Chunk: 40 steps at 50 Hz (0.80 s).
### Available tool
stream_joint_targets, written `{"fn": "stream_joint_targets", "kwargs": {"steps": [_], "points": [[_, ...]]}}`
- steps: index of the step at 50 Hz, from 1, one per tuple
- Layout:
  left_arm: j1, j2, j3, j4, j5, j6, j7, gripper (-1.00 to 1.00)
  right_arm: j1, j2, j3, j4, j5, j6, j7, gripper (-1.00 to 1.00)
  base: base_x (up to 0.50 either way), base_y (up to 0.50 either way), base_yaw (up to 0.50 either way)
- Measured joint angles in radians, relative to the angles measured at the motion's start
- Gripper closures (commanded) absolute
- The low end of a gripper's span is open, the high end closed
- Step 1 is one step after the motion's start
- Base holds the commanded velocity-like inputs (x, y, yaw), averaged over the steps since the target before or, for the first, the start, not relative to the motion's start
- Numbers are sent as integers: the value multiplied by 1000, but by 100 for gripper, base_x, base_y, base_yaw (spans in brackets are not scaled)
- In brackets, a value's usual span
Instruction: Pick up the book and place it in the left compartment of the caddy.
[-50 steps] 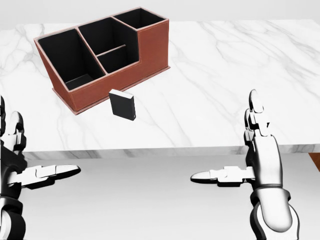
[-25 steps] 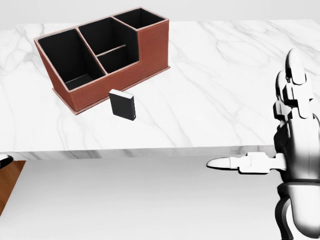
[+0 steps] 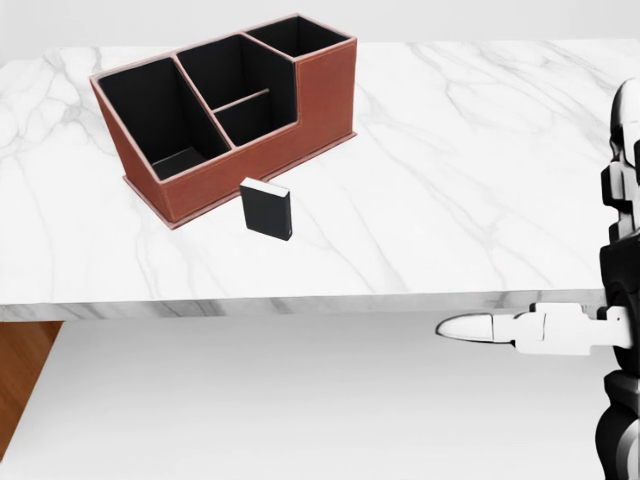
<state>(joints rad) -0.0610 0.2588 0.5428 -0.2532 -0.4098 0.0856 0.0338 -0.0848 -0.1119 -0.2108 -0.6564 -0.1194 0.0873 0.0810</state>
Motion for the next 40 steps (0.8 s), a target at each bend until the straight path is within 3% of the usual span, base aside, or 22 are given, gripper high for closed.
{"fn": "stream_joint_targets", "kwargs": {"steps": [21, 33, 40], "points": [[1, 18, 14, 36, -15, -16, -11, -100, 10, 13, 7, -43, 1, 0, 11, -100, 0, 50, 0], [14, 12, 20, -9, -20, 2, -6, -100, 17, 19, 14, -45, 3, 0, 12, -100, 1, 50, 0], [19, 9, 28, -33, -17, 2, -5, -100, 23, 24, 19, -52, 15, 0, 18, -100, 40, 32, 0]]}}
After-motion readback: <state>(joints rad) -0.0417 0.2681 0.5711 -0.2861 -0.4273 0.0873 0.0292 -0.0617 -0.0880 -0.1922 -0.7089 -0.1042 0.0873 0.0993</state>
